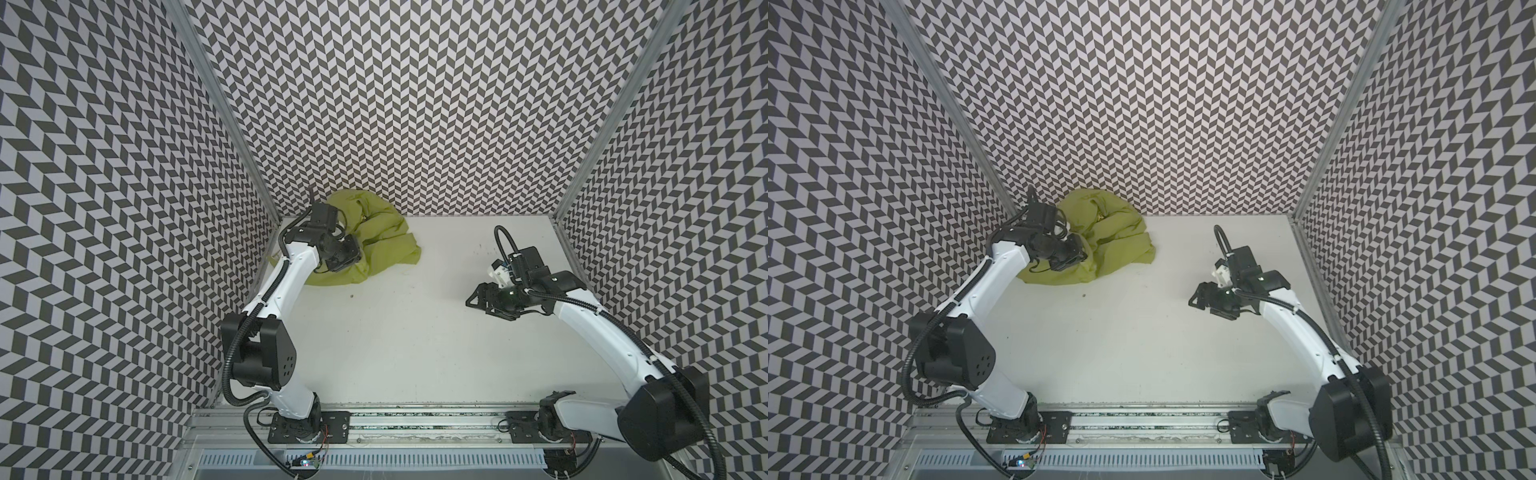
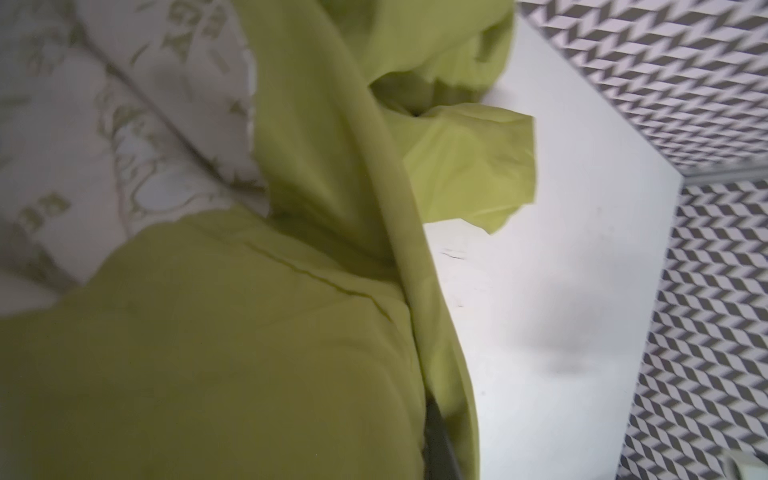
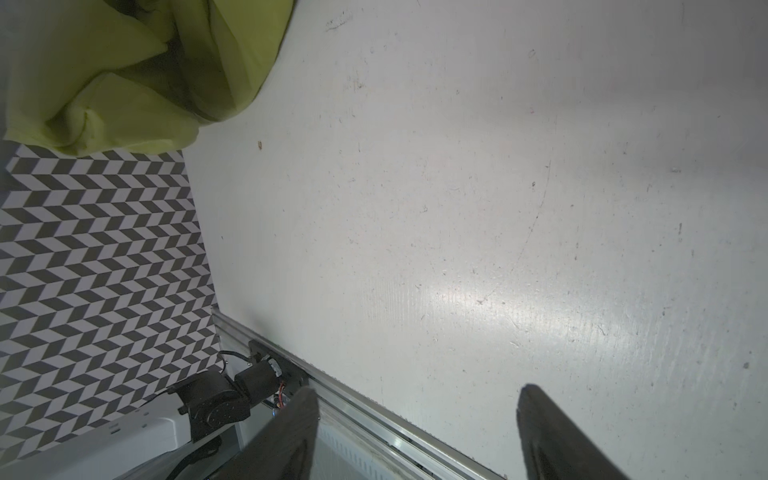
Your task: Zip up the jacket
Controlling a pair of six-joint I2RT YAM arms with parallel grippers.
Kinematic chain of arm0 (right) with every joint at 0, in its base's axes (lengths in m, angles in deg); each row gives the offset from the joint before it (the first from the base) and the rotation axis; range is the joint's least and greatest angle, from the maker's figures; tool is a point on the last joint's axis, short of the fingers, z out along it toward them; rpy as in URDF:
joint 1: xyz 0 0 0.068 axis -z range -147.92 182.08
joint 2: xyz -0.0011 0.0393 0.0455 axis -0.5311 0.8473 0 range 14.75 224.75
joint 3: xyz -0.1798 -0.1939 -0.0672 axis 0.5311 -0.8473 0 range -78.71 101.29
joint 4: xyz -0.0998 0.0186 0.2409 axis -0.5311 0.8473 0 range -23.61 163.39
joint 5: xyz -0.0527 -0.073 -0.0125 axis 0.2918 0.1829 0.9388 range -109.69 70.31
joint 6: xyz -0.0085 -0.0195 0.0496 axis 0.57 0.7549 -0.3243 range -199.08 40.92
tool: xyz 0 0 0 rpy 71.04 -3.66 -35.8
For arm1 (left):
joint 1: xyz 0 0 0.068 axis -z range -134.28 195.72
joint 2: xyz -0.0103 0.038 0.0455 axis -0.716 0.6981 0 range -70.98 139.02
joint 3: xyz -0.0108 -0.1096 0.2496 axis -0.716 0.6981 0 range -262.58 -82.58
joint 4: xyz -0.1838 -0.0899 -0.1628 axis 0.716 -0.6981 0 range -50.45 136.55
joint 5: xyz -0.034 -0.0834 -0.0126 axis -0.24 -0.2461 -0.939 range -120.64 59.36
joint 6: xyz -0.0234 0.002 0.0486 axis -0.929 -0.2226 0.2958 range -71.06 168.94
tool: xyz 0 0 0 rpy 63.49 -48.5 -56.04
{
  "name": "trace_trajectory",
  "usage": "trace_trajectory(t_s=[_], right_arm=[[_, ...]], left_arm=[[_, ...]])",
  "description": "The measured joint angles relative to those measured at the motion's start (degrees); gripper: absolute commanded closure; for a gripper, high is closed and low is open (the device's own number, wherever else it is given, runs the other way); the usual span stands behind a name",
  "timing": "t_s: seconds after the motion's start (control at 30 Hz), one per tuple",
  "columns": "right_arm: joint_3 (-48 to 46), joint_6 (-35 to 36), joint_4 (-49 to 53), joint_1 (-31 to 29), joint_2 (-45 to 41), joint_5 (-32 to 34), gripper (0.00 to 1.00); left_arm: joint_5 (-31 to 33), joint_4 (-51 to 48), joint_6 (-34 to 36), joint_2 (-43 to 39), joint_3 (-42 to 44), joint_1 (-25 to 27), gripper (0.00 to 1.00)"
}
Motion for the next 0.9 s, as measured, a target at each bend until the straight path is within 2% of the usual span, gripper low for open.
trace_trajectory(t_s=[0.13, 0.3, 0.4, 0.7, 0.9], right_arm=[[1.84, 0.04, 0.04, 0.0, -2.27, -1.16, 0.12], [2.32, -0.5, -1.75, -0.02, -4.79, -3.65, 0.22], [2.34, -1.29, -4.68, -0.24, -5.86, -4.87, 0.22], [-4.17, -1.51, -24.15, -8.2, -13.18, -1.99, 0.21], [-5.97, -1.68, -35.04, -10.67, -8.15, -0.98, 0.22]], left_arm=[[-3.28, -0.17, -1.18, -0.31, -6.75, 6.36, 1.0], [-7.72, 1.73, -4.57, -0.09, -13.64, 11.76, 1.0], [-10.47, 4.57, -7.52, 1.07, -17.81, 14.01, 1.0], [-15.54, 15.65, -18.23, 7.04, -28.15, 17.64, 1.0], [-16.98, 22.43, -24.85, 8.48, -33.16, 19.12, 1.0]])
